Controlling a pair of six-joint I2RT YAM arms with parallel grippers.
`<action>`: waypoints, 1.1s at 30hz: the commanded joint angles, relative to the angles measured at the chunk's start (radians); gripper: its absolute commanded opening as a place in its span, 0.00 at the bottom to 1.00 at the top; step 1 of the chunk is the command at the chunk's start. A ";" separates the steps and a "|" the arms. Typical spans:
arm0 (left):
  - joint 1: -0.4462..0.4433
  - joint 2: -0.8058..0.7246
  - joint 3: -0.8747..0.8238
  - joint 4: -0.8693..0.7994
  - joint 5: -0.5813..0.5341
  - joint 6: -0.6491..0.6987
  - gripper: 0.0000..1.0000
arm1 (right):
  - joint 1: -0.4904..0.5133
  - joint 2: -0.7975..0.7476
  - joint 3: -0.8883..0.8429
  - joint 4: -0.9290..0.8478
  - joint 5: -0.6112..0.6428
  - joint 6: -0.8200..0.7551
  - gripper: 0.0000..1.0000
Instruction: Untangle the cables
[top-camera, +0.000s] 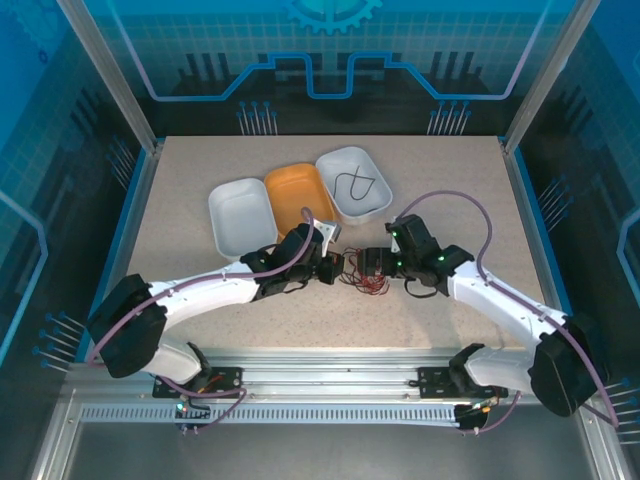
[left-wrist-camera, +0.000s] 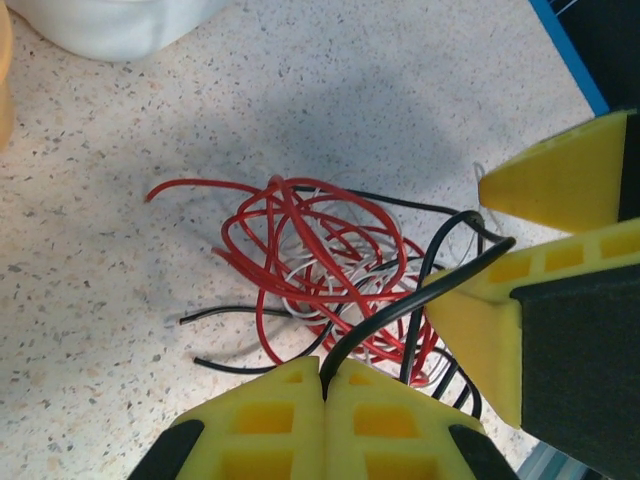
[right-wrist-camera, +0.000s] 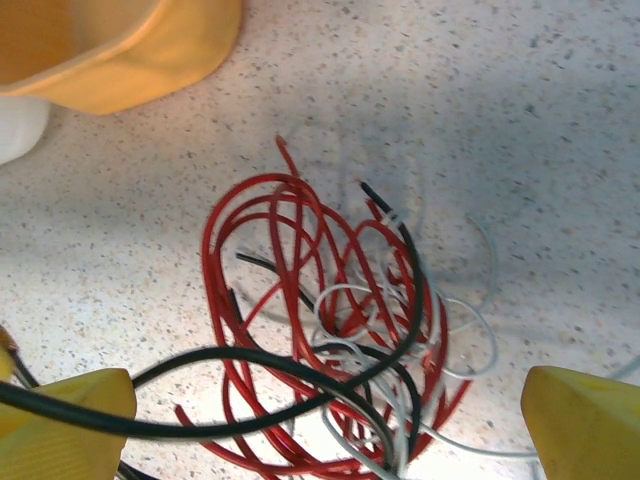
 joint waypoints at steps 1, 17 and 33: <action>-0.013 -0.032 0.014 -0.032 0.023 0.006 0.00 | 0.013 0.027 0.016 0.075 -0.017 0.023 1.00; -0.013 -0.277 -0.044 -0.109 -0.177 -0.027 0.00 | -0.013 0.164 -0.125 0.112 0.173 0.082 1.00; -0.011 -0.376 0.017 -0.171 -0.256 0.097 0.00 | -0.022 0.142 -0.076 0.053 0.165 0.039 1.00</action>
